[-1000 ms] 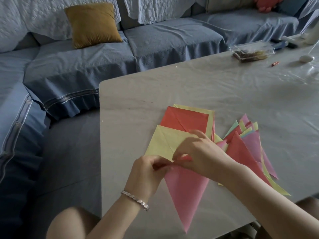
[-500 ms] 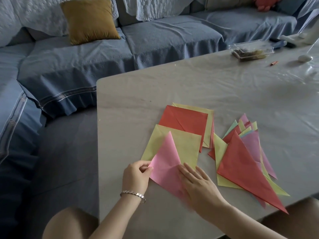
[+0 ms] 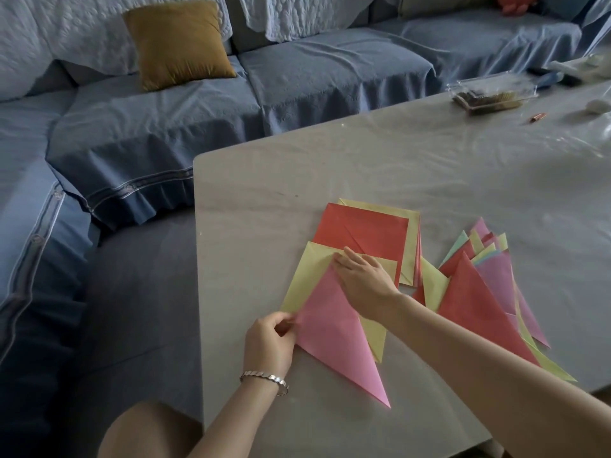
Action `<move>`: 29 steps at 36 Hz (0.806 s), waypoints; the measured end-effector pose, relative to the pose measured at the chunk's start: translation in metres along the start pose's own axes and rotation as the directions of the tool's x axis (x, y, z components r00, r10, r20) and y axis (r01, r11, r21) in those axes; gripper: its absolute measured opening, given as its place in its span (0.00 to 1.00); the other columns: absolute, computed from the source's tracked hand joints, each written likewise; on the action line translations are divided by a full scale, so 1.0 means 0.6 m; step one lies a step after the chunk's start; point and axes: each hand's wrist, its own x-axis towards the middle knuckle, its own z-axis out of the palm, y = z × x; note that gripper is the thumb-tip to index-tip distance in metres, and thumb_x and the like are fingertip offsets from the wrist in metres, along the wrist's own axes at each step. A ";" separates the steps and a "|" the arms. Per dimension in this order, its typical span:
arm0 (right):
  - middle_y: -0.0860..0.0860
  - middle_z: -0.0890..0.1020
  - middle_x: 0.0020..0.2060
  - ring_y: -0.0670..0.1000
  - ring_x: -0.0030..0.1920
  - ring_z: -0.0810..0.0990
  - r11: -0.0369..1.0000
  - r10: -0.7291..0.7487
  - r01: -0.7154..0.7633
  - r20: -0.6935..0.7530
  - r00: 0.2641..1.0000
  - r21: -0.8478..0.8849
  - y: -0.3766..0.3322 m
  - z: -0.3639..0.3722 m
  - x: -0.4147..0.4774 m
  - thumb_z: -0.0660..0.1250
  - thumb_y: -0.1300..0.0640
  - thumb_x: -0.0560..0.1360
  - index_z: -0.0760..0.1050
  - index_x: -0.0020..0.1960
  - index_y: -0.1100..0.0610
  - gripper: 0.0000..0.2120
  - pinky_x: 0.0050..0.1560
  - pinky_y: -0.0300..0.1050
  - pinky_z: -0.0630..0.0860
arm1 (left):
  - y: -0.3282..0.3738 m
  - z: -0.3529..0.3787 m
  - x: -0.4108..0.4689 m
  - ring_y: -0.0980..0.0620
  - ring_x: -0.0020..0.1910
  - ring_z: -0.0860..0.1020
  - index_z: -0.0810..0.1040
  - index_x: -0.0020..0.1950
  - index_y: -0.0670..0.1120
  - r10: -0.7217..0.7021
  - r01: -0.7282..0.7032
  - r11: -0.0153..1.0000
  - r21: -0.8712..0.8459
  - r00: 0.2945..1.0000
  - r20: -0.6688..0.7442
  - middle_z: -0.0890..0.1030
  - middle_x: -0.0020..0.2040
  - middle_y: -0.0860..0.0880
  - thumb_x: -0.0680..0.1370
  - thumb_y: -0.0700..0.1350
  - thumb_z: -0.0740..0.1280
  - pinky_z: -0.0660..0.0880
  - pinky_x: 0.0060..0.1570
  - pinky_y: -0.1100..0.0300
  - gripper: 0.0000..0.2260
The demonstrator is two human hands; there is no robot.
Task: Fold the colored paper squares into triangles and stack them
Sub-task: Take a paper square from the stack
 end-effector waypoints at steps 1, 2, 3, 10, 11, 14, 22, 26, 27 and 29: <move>0.47 0.53 0.75 0.49 0.75 0.45 1.000 0.001 -0.002 0.007 1.000 0.004 0.003 -0.003 0.005 0.47 0.58 0.82 0.52 0.76 0.56 0.22 0.72 0.45 0.46 | 0.000 0.000 0.000 0.57 0.38 0.78 0.83 0.47 0.43 -0.001 0.001 1.000 -0.005 1.000 0.003 0.84 0.42 0.48 0.72 0.36 0.69 0.68 0.34 0.75 0.07; 0.47 0.53 0.75 0.48 0.75 0.45 1.000 0.002 -0.002 0.017 1.000 0.017 0.005 -0.006 0.009 0.47 0.58 0.82 0.52 0.76 0.55 0.22 0.72 0.45 0.46 | 0.000 -0.001 0.000 0.57 0.37 0.78 0.83 0.47 0.43 0.000 0.000 1.000 -0.010 1.000 0.004 0.84 0.42 0.48 0.72 0.37 0.69 0.68 0.34 0.77 0.07; 0.46 0.52 0.76 0.48 0.75 0.45 1.000 -0.002 0.001 0.030 1.000 0.028 0.008 -0.008 0.011 0.47 0.57 0.82 0.51 0.76 0.55 0.22 0.72 0.45 0.46 | -0.001 -0.001 0.000 0.57 0.37 0.78 0.83 0.47 0.43 0.001 -0.001 1.000 -0.014 1.000 0.005 0.84 0.42 0.48 0.72 0.37 0.69 0.68 0.33 0.77 0.06; 0.47 0.46 0.76 0.50 0.74 0.34 0.996 -0.083 0.076 0.153 0.985 0.051 0.033 -0.009 -0.017 0.55 0.42 0.78 0.44 0.76 0.54 0.35 0.72 0.45 0.37 | -0.003 -0.002 0.000 0.65 0.33 0.77 0.83 0.44 0.46 -0.026 0.027 0.997 -0.073 1.000 0.011 0.79 0.33 0.58 0.72 0.39 0.71 0.69 0.33 0.77 0.03; 0.46 0.45 0.76 0.49 0.73 0.33 0.994 -0.093 0.083 0.160 0.983 0.068 0.036 -0.007 -0.027 0.57 0.40 0.76 0.43 0.76 0.54 0.38 0.72 0.45 0.36 | -0.003 -0.001 0.000 0.67 0.32 0.77 0.83 0.43 0.46 -0.023 0.024 0.997 -0.079 1.000 0.014 0.79 0.33 0.59 0.72 0.39 0.71 0.69 0.33 0.78 0.03; 0.46 0.44 0.75 0.46 0.70 0.29 0.989 -0.141 0.129 0.187 0.972 0.073 0.043 -0.003 -0.062 0.59 0.37 0.73 0.44 0.76 0.55 0.42 0.71 0.44 0.34 | -0.007 0.000 0.002 0.67 0.32 0.77 0.83 0.42 0.47 -0.019 0.021 0.997 -0.076 1.000 0.020 0.80 0.33 0.58 0.71 0.39 0.72 0.68 0.32 0.78 0.03; 0.43 0.41 0.73 0.47 0.69 0.25 0.962 -0.269 0.250 0.256 0.928 0.107 0.034 0.007 -0.146 0.53 0.27 0.59 0.42 0.76 0.55 0.54 0.64 0.35 0.25 | -0.010 0.001 0.005 0.64 0.36 0.77 0.79 0.38 0.53 -0.035 0.037 0.996 -0.080 0.999 0.029 0.80 0.34 0.57 0.71 0.38 0.72 0.69 0.33 0.78 0.09; 0.44 0.41 0.73 0.45 0.70 0.26 0.947 -0.309 0.274 0.244 0.919 0.166 0.033 0.016 -0.171 0.61 0.28 0.59 0.41 0.75 0.57 0.57 0.64 0.31 0.24 | -0.012 0.002 0.006 0.63 0.37 0.78 0.81 0.41 0.50 -0.044 0.046 0.995 -0.085 0.999 0.025 0.81 0.36 0.57 0.71 0.38 0.72 0.69 0.35 0.76 0.07; 0.43 0.40 0.73 0.44 0.69 0.26 0.947 -0.308 0.270 0.251 0.918 0.172 0.033 0.016 -0.176 0.63 0.28 0.60 0.40 0.75 0.56 0.57 0.63 0.30 0.23 | -0.012 0.003 0.006 0.63 0.38 0.78 0.81 0.41 0.50 -0.045 0.047 0.995 -0.085 0.999 0.023 0.81 0.36 0.56 0.71 0.38 0.72 0.69 0.35 0.75 0.07; 0.42 0.36 0.71 0.43 0.70 0.27 0.949 -0.305 0.264 0.279 0.911 0.175 0.033 0.012 -0.181 0.67 0.30 0.60 0.37 0.74 0.55 0.58 0.62 0.30 0.23 | -0.013 0.002 0.006 0.63 0.37 0.78 0.81 0.40 0.50 -0.053 0.055 0.994 -0.095 0.998 0.028 0.82 0.37 0.55 0.71 0.38 0.71 0.70 0.35 0.74 0.07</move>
